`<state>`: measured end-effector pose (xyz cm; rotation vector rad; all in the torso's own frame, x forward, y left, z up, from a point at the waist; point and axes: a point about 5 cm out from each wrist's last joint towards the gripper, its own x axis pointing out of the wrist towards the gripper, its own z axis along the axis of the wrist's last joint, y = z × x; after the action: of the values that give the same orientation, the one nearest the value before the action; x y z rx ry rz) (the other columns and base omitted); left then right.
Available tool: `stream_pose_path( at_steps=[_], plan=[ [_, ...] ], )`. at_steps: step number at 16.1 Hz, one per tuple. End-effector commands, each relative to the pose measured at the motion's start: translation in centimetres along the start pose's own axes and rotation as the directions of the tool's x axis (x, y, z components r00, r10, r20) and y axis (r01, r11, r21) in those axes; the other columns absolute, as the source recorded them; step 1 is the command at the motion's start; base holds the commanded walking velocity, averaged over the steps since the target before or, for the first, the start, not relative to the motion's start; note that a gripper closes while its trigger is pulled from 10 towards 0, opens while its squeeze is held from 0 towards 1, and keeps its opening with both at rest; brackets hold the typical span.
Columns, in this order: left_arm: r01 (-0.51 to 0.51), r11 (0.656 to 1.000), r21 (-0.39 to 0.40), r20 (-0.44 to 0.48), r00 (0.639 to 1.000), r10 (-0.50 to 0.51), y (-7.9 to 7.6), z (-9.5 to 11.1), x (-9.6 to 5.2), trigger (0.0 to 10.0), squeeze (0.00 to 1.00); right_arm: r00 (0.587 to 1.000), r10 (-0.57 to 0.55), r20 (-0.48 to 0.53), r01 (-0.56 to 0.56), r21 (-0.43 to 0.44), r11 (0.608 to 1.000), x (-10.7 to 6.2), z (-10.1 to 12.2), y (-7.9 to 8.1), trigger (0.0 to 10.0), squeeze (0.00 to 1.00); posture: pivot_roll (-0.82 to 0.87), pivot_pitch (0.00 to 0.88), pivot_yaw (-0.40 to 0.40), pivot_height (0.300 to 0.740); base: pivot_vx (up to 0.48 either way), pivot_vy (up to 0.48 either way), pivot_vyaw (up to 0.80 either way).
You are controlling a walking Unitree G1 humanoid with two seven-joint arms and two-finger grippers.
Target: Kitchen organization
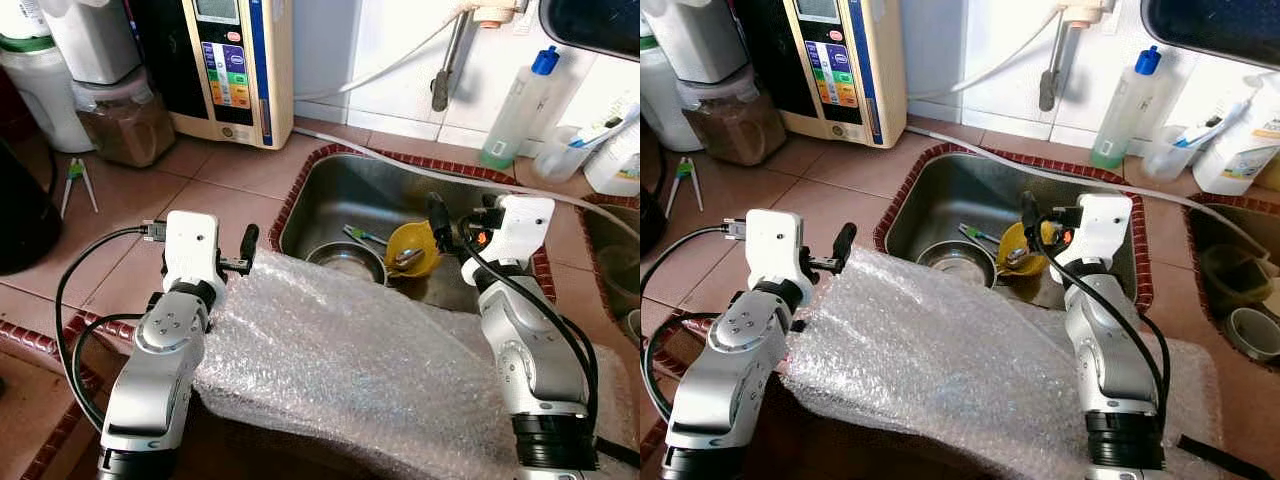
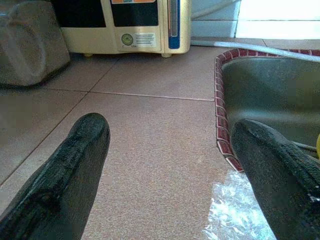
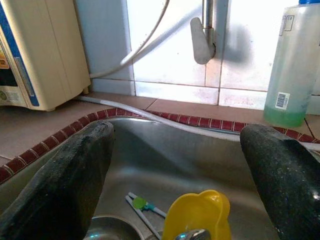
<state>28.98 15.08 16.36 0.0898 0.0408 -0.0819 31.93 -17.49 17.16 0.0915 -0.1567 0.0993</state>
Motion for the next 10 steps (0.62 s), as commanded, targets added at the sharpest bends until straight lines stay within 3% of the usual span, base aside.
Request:
stream_pose_path(
  at_steps=[1,10],
  plan=[
    [-0.004,1.0,0.001,-0.005,1.0,0.004,0.13,0.15,0.16,10.0,0.0,1.0,-0.006,-0.005,0.006,0.006,1.0,0.02,-0.11,-0.07,10.0,0.0,0.01,0.093,0.001,0.74,0.0,0.0,0.0],
    [-0.011,1.0,-0.01,0.015,1.0,0.011,-0.23,0.69,0.32,10.0,0.0,0.999,-0.019,0.042,0.019,-0.004,1.0,0.45,0.77,-0.58,10.0,0.0,0.01,0.086,0.0,0.74,-0.284,0.0,0.0]
  ],
)
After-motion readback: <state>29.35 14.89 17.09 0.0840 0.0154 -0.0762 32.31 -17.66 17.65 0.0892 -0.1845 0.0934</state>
